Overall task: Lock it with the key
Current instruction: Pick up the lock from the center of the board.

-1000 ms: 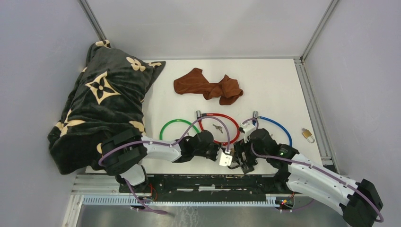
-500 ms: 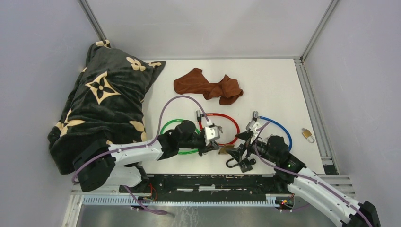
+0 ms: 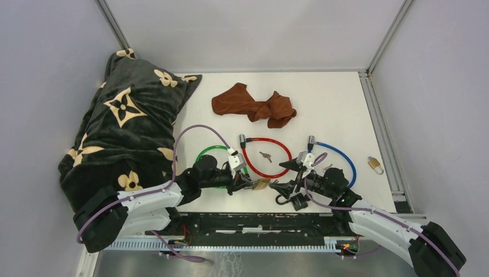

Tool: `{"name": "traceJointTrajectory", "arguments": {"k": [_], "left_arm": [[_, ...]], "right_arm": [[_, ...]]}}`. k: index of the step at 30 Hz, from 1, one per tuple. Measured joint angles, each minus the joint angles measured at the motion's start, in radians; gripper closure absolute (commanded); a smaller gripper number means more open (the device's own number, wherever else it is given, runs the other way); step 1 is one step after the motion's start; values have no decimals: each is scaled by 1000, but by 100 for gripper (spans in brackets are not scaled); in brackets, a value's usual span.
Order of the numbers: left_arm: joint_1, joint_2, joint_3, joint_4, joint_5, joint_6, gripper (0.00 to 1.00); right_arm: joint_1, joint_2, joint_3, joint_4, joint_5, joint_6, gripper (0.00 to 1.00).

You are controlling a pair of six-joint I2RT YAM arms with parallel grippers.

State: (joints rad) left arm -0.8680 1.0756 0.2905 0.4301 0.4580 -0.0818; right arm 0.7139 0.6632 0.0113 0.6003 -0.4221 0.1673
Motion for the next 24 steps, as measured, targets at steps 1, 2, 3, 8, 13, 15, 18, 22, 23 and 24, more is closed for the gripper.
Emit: {"name": "traceJointTrajectory", "arguments": {"k": [1, 2, 3, 8, 13, 15, 18, 22, 23, 24], "left_arm": [[0, -6, -3, 2, 0, -4, 98], [0, -12, -7, 6, 0, -5, 98], [0, -16, -10, 13, 0, -5, 98], [6, -34, -21, 44, -1, -5, 98], [10, -50, -36, 51, -1, -5, 98], [10, -52, -39, 51, 0, -5, 98], [10, -53, -45, 54, -1, -6, 98], [10, -53, -50, 61, 6, -11, 98], [10, -53, -50, 63, 8, -11, 98], [10, -53, -51, 66, 9, -11, 98]], "right_arm": [[-2, 37, 0, 29, -2, -10, 4], [-3, 85, 0, 61, -8, -22, 5], [-3, 114, 0, 79, -15, -31, 6], [-5, 338, 0, 190, -114, -65, 14], [-5, 532, 7, 269, -210, -68, 15], [-5, 566, 19, 284, -228, -69, 15], [-4, 615, 55, 307, -244, -80, 14], [-2, 690, 120, 335, -259, -107, 17], [-2, 706, 134, 338, -260, -113, 19], [2, 725, 149, 341, -265, -118, 23]]}}
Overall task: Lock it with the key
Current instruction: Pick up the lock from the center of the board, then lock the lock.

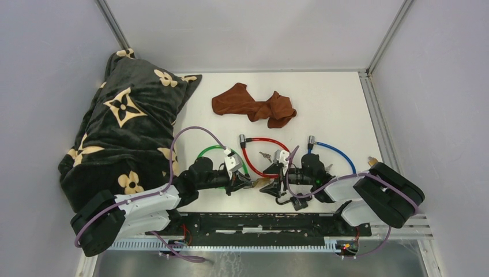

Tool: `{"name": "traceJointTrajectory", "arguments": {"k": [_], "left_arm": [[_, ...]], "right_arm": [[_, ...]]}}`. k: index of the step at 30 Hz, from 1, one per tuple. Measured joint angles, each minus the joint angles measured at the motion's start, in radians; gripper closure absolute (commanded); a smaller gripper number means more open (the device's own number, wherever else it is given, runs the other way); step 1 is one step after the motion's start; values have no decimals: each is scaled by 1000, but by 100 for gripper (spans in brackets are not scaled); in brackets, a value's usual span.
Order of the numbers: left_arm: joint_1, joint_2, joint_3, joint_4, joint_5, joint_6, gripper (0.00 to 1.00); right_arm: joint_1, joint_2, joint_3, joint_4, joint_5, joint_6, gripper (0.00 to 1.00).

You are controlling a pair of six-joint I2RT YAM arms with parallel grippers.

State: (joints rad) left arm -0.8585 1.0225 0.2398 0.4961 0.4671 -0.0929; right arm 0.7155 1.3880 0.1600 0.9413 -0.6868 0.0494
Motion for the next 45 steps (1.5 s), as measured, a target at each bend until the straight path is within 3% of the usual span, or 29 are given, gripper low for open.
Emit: {"name": "traceJointTrajectory", "arguments": {"k": [4, 9, 12, 16, 20, 24, 32, 40, 45], "left_arm": [[0, 0, -1, 8, 3, 0, 98], [1, 0, -2, 21, 3, 0, 98], [5, -1, -8, 23, 8, -6, 98], [5, -10, -28, 31, 14, -21, 98], [5, -37, -35, 30, 19, -6, 68], [5, -63, -35, 6, 6, 66, 56], [5, -62, -34, -88, 3, 195, 42], [5, -40, -33, -101, -4, 242, 43], [5, -32, -34, -60, -10, 241, 54]], "right_arm": [[18, 43, 49, -13, -17, -29, 56], [30, 75, 81, -38, -61, -51, 80], [40, 76, 82, -61, -99, -71, 100], [47, 64, 95, -129, -125, -102, 100], [50, 4, 127, -248, -116, -140, 100], [71, -63, 167, -410, -53, -189, 100], [111, -116, 233, -685, 63, -285, 100], [164, -165, 284, -819, 116, -330, 100], [196, -196, 307, -856, 134, -343, 100]]}}
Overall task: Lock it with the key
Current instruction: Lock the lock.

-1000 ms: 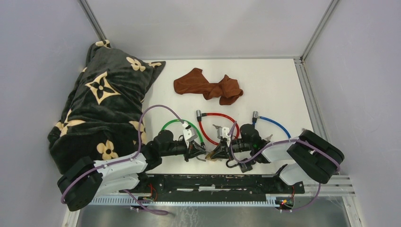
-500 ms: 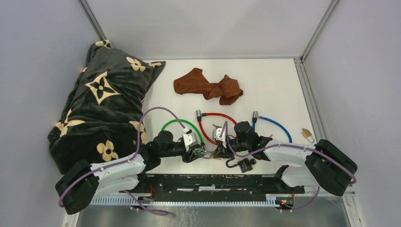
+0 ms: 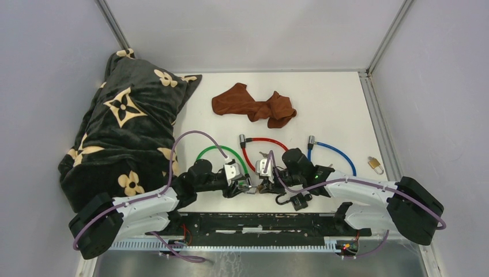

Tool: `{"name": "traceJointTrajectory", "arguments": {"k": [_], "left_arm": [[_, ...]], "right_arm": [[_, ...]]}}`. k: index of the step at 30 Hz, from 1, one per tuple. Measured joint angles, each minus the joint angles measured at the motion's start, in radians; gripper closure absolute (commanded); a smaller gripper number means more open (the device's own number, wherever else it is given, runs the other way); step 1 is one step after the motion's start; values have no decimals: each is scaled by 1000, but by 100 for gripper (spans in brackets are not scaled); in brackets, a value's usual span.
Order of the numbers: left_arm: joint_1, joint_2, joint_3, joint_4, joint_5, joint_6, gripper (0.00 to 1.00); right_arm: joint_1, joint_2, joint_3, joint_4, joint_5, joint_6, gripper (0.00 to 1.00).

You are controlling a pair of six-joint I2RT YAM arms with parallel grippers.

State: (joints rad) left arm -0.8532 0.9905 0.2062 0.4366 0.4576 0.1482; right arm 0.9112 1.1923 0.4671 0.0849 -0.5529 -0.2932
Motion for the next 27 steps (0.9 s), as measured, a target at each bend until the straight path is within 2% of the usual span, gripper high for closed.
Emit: {"name": "traceJointTrajectory", "arguments": {"k": [3, 4, 7, 10, 12, 16, 21, 23, 24, 27], "left_arm": [[0, 0, 0, 5, 6, 0, 78], [-2, 0, 0, 6, 14, 1, 82], [-2, -1, 0, 7, 30, 3, 82], [-2, -1, 0, 9, 47, 2, 63], [-2, -1, 0, 10, 50, 2, 60], [-2, -1, 0, 13, 56, -2, 97], [-4, -2, 0, 15, 77, -9, 98], [-4, -6, 0, 17, 74, -24, 98], [-4, -12, 0, 19, 71, -39, 98], [-2, -41, 8, 19, 51, -78, 98]], "right_arm": [[3, -15, 8, -14, 18, -3, 100], [2, -19, 12, -19, 27, -5, 100], [3, -25, 26, -40, 41, -12, 100], [5, -32, 39, -73, 42, -23, 100], [7, -39, 46, -89, 37, -29, 100], [18, -56, 72, -111, 33, -44, 100], [18, -56, 75, -120, 38, -54, 98], [18, -61, 76, -121, 37, -57, 71], [18, -68, 76, -124, 38, -61, 54], [16, -112, 77, -123, 31, -60, 15]]}}
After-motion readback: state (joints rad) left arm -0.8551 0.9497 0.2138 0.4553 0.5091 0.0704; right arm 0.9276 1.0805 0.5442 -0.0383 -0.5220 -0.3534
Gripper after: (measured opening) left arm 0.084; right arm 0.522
